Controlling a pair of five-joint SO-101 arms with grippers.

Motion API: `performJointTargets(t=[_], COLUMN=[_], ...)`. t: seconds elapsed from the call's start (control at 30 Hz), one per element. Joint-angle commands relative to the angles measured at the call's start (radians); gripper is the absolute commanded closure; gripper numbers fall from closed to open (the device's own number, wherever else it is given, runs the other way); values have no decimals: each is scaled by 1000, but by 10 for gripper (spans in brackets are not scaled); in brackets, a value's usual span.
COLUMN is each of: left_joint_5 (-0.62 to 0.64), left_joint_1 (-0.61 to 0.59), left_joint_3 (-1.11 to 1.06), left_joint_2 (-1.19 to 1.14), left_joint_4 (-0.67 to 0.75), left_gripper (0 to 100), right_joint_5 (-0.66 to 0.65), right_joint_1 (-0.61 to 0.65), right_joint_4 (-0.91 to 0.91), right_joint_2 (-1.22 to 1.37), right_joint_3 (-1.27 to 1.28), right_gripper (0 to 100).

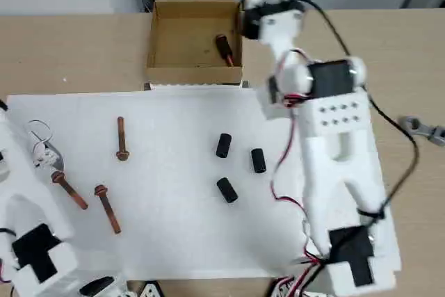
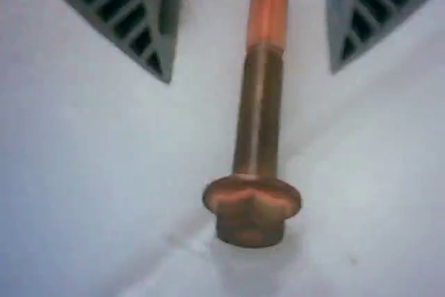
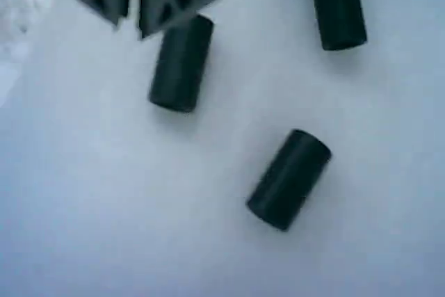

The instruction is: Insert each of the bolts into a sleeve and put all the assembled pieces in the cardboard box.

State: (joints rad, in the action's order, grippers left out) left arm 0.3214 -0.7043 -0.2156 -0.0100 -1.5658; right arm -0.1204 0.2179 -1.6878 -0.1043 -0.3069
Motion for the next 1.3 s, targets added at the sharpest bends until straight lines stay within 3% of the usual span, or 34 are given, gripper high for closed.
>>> performJointTargets(t=[0.0,0.37,0.77,0.93,1.27], left_joint_5=[-6,40,86,57,11], left_joint_1=[-9,-2,78,75,25], left_joint_3=[38,38,-10,-117,-119], left_joint_2=[-20,-265,-284,-282,-269], left_joint_4=[-9,123,222,336,295], left_gripper=[859,859,863,997,993], right_joint_5=[-34,-43,-40,-37,-37], right_joint_1=[-42,-41,-41,-41,-39], right_joint_4=[7,8,8,8,8], right_joint_2=[-88,-97,-104,-105,-105], right_joint_3=[43,63,63,63,63], right_gripper=[996,996,996,996,996])
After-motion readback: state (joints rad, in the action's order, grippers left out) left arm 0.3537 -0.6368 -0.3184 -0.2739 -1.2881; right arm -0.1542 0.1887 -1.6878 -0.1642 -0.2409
